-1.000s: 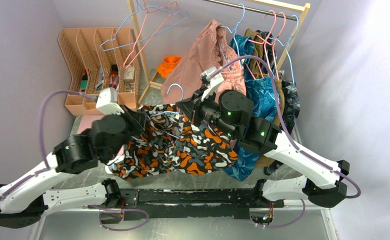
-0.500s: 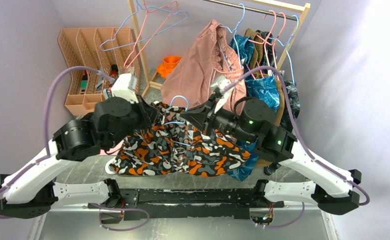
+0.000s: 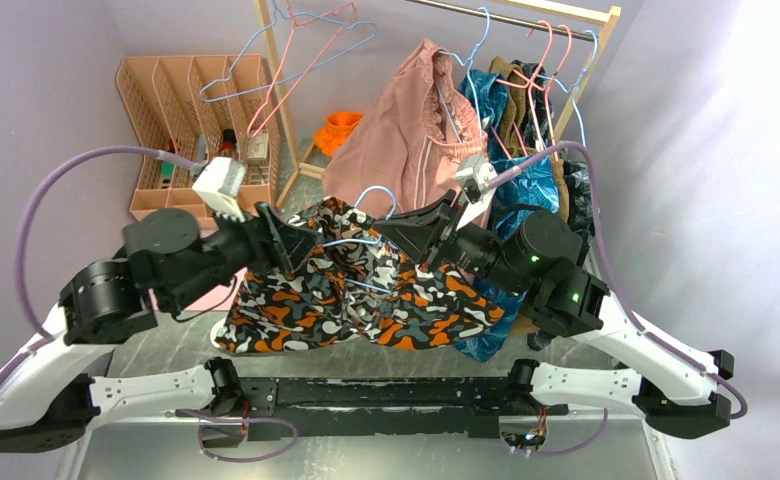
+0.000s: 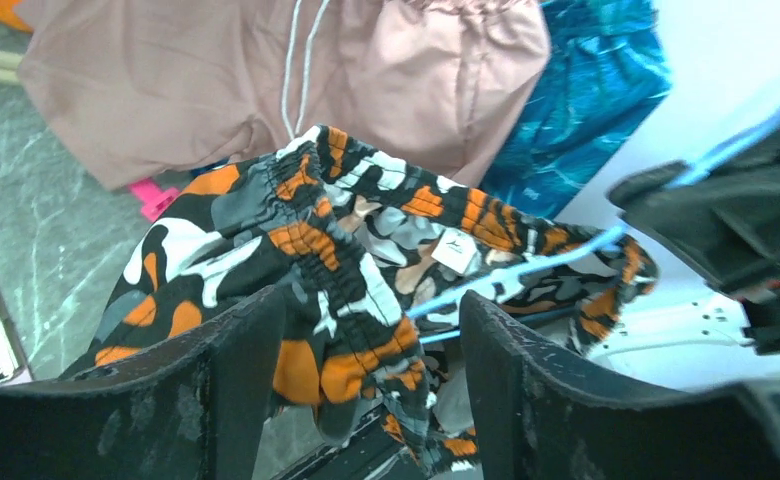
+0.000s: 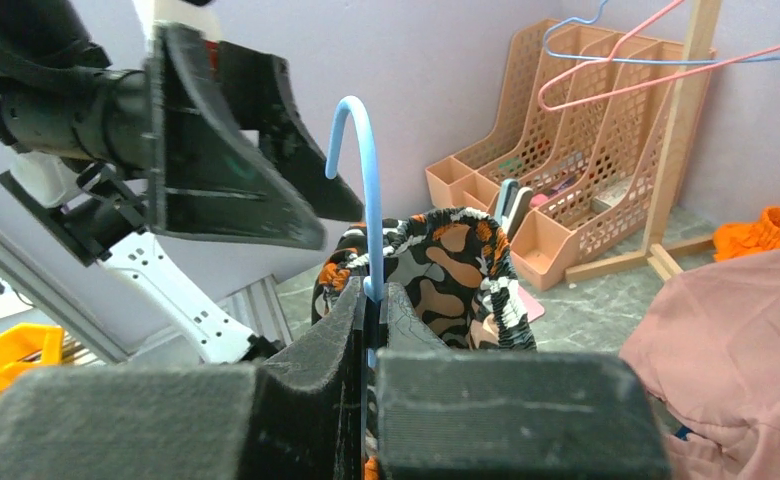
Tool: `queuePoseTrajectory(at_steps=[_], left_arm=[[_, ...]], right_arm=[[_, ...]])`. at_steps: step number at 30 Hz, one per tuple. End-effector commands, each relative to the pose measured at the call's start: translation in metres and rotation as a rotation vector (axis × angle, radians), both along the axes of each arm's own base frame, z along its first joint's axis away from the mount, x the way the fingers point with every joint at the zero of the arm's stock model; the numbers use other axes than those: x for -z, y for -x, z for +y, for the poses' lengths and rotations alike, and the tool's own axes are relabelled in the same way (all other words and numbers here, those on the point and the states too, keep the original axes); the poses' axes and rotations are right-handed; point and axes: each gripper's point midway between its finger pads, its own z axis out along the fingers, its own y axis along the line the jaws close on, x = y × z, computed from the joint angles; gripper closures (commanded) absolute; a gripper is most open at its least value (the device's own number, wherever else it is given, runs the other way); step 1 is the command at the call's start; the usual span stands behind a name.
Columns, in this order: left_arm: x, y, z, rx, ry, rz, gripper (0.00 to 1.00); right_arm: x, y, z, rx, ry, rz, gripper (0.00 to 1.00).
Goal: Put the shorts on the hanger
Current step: Hang the shorts on the hanger.
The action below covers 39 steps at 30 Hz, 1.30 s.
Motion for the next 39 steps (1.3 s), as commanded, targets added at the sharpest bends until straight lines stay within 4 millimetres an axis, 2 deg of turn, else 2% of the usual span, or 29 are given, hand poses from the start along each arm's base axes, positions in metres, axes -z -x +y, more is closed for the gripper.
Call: queuePoseTrajectory(at_steps=[1,7,10,17,25,29,34,37,39], left_arm=[[-0.028,0.013,0.007,0.077,0.086,-0.123,0.29],[-0.046,0.02,0.031,0.098,0.08,-0.32,0.23],[-0.048,0.023,0.026,0.168,0.0,-0.45,0.2],[-0.043,0.042,-0.009,0.462,-0.204,-0.674,0.13],[-0.023,0.07,-0.058,0.799,-0.259,-0.673,0.12],[-0.007,0.069,-0.073,0.857,-0.283,-0.63,0.16],[-0.007,0.072,-0.085,0.893,-0.247,-0.622,0.25],[-0.007,0.07,-0.09,0.891,-0.243,-0.618,0.32],[-0.005,0.065,-0.092,0.878,-0.257,-0.612,0.41]], right_arm=[[-0.014,-0.007,-0.012,0.064,-0.049,-0.026,1.0],[-0.011,-0.009,-0.022,0.094,-0.038,-0.041,1.0],[-0.016,0.001,-0.026,0.057,-0.051,-0.069,1.0],[-0.015,0.03,-0.023,-0.098,0.012,-0.12,1.0],[-0.011,0.039,-0.025,-0.139,0.044,-0.133,1.0],[-0.012,0.04,-0.026,-0.142,0.03,-0.143,1.0],[-0.009,0.039,-0.022,-0.148,0.034,-0.145,1.0],[-0.009,0.04,-0.02,-0.157,0.031,-0.151,1.0],[-0.01,0.041,-0.018,-0.167,0.028,-0.155,1.0]])
